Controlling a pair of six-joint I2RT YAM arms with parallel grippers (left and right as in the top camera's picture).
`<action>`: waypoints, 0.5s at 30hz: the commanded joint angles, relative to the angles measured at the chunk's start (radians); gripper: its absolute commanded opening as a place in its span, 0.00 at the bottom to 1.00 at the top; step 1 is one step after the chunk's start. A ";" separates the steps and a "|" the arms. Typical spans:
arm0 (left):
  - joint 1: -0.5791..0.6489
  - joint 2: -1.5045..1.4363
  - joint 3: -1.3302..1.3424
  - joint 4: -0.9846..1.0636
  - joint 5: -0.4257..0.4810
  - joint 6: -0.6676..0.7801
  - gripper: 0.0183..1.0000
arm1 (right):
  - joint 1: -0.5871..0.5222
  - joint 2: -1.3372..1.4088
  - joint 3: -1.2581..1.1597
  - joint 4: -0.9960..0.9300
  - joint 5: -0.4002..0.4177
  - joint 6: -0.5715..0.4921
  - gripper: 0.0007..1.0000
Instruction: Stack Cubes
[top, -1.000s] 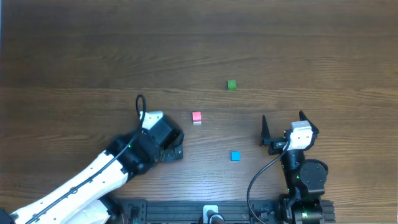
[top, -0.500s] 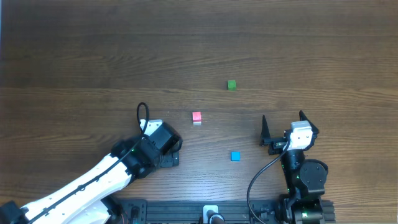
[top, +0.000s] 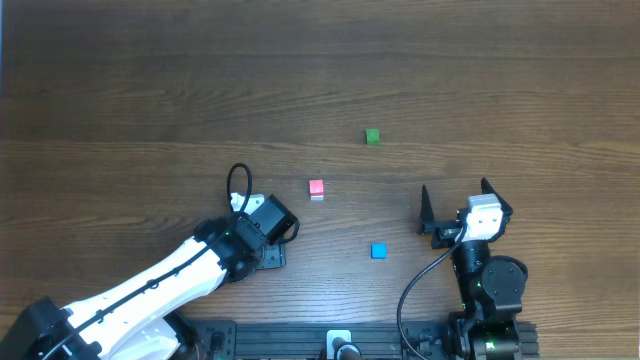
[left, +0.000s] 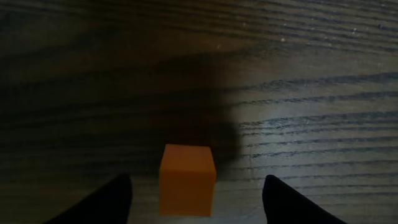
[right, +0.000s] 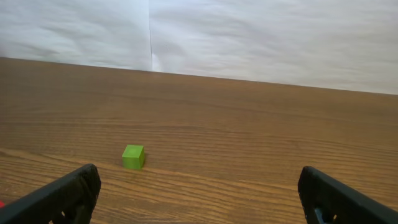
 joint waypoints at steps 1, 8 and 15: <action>0.001 0.009 -0.024 0.006 0.013 -0.019 0.66 | -0.007 -0.007 -0.009 0.003 -0.011 0.002 0.99; 0.001 0.008 -0.056 0.037 0.018 -0.026 0.61 | -0.007 -0.007 -0.009 0.003 -0.011 0.002 0.99; 0.001 0.008 -0.056 0.038 0.018 -0.026 0.53 | -0.007 -0.007 -0.009 0.003 -0.011 0.002 0.99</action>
